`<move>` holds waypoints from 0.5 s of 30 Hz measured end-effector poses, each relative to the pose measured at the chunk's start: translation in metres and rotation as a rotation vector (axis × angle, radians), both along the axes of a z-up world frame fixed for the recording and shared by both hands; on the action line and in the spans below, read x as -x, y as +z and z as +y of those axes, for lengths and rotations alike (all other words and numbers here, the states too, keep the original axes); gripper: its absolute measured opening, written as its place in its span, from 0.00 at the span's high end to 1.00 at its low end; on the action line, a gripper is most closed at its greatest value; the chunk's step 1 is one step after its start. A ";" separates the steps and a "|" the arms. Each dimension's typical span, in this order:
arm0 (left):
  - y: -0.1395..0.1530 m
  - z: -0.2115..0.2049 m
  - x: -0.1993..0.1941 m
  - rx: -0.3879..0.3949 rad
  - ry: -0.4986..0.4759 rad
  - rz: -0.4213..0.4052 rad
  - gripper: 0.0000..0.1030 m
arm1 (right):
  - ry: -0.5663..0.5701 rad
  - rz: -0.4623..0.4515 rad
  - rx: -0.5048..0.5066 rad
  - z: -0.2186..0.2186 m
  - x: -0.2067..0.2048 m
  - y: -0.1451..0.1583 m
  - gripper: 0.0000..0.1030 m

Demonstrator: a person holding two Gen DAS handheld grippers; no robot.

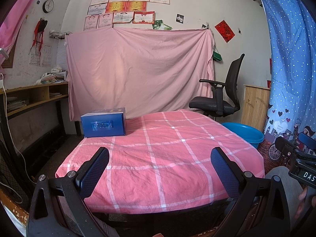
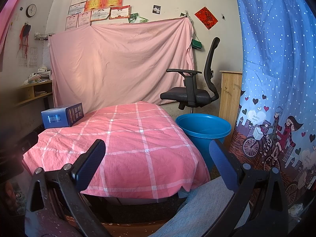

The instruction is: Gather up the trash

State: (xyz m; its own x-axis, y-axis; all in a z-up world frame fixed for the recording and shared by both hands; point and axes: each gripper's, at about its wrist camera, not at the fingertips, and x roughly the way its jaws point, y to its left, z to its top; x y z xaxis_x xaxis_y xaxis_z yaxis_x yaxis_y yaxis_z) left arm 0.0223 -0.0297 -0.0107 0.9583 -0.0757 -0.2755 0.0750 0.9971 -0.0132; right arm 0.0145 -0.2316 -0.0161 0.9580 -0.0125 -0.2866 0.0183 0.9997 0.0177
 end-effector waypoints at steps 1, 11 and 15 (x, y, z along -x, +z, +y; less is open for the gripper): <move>0.000 0.000 0.000 0.000 -0.001 0.000 0.02 | 0.000 0.000 0.000 0.000 0.000 0.000 0.00; -0.002 0.001 -0.001 -0.007 0.010 0.009 0.02 | 0.000 0.000 -0.001 0.000 0.000 0.000 0.00; -0.003 0.003 -0.002 -0.010 0.004 0.009 0.02 | 0.000 0.002 0.000 0.001 0.001 0.000 0.00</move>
